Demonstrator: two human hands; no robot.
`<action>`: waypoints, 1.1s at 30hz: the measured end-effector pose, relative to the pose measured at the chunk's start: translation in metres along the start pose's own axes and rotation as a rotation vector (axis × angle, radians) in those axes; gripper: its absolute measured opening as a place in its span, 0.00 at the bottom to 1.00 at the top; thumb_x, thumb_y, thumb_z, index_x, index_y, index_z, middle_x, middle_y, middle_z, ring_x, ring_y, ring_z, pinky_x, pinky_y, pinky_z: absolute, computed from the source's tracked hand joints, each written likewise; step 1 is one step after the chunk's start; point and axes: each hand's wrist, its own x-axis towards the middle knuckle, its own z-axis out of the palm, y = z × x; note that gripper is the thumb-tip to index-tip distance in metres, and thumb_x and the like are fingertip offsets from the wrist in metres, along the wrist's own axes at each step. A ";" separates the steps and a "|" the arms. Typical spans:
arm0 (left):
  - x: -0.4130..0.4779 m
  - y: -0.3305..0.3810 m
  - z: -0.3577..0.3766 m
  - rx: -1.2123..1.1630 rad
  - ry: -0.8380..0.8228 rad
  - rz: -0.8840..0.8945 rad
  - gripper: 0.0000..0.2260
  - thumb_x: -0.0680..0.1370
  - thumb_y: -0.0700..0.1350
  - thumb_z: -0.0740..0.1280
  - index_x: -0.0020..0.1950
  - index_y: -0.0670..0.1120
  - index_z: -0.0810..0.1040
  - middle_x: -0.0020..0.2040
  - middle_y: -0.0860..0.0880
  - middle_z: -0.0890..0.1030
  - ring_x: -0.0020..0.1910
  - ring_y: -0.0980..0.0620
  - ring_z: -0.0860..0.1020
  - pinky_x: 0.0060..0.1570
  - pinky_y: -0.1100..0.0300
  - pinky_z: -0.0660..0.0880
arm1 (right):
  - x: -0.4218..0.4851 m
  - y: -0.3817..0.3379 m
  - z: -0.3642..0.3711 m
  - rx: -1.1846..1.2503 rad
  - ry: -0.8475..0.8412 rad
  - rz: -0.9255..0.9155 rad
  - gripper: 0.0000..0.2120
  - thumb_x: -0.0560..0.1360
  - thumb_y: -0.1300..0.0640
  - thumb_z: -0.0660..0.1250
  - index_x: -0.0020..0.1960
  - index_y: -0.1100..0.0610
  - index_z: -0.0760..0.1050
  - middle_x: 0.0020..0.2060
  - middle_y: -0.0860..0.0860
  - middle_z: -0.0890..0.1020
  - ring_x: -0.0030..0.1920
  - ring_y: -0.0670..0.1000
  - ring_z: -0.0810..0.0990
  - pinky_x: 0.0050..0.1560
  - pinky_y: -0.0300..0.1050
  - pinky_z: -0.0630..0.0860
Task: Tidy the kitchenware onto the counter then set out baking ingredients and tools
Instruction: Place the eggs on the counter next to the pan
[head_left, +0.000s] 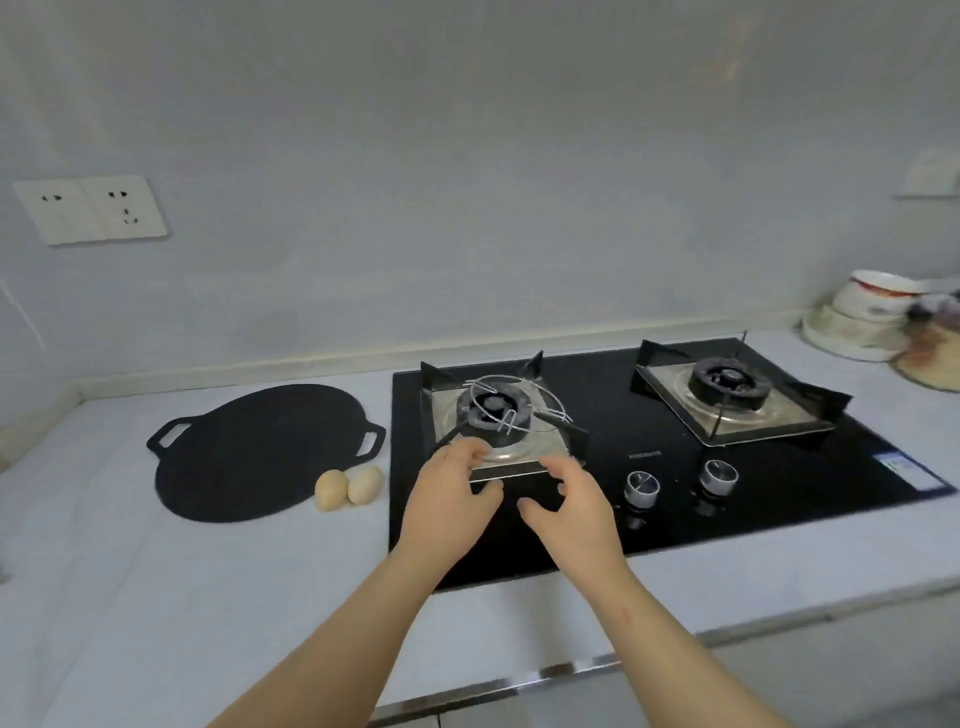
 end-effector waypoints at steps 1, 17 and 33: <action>-0.001 0.014 0.003 -0.011 -0.051 0.029 0.17 0.75 0.43 0.67 0.63 0.48 0.72 0.56 0.51 0.76 0.53 0.57 0.72 0.54 0.65 0.69 | -0.006 0.002 -0.014 -0.014 0.030 0.006 0.23 0.72 0.59 0.69 0.66 0.52 0.69 0.61 0.47 0.74 0.61 0.47 0.71 0.57 0.38 0.68; -0.087 0.363 0.177 -0.279 -0.534 0.658 0.15 0.76 0.46 0.66 0.62 0.49 0.73 0.59 0.51 0.75 0.54 0.54 0.73 0.54 0.58 0.73 | -0.166 0.065 -0.377 -0.178 0.840 0.206 0.19 0.73 0.58 0.66 0.64 0.51 0.70 0.59 0.47 0.74 0.58 0.46 0.71 0.53 0.39 0.65; -0.241 0.681 0.323 -0.783 -0.883 1.056 0.10 0.76 0.44 0.66 0.57 0.47 0.75 0.48 0.53 0.75 0.47 0.55 0.75 0.45 0.63 0.73 | -0.323 0.080 -0.663 -0.890 1.335 0.344 0.14 0.74 0.58 0.63 0.59 0.56 0.76 0.57 0.51 0.79 0.59 0.53 0.74 0.59 0.47 0.69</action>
